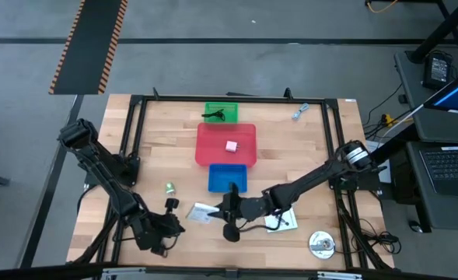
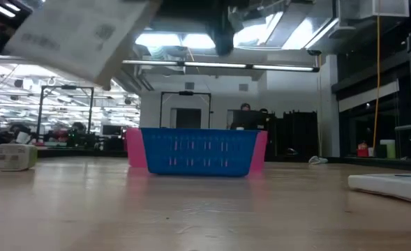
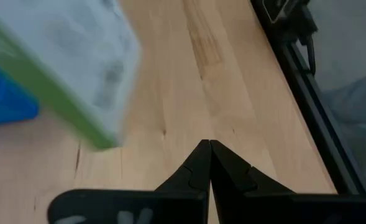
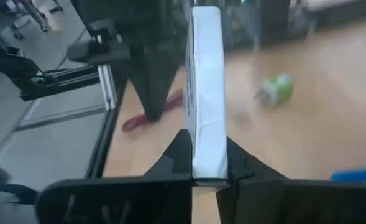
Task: Pick and place items into bin
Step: Put the left white card reader box into the blue bin
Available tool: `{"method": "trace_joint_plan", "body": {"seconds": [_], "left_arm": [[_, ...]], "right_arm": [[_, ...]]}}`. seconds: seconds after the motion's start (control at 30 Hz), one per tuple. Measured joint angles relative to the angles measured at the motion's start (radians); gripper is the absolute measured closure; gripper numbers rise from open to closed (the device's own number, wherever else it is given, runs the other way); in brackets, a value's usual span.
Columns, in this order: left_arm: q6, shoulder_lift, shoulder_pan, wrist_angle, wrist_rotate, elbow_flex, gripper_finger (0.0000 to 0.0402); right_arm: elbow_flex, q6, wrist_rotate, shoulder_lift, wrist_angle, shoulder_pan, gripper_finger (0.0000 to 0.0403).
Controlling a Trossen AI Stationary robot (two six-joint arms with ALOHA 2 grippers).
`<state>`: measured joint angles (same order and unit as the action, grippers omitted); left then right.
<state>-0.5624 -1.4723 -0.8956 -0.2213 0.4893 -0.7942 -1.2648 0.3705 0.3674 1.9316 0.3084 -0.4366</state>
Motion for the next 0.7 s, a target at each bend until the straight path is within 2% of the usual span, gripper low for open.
{"method": "trace_joint_plan", "body": {"seconds": [0.17,0.47,0.7], "left_arm": [[0.010,0.000,0.005,-0.022,0.036,-0.001,0.0399],[0.011,0.000,0.026,-0.107,0.074,-0.001,0.0398],[0.042,0.001,0.074,-0.152,0.075,-0.001,0.0398]], "right_arm": [[0.000,-0.088,0.065,-0.020,0.003,0.000,0.0386],[0.013,-0.029,0.195,-0.019,-0.026,0.000,0.0386],[0.013,0.111,0.421,-0.027,-0.133,0.000,0.0386]]}}
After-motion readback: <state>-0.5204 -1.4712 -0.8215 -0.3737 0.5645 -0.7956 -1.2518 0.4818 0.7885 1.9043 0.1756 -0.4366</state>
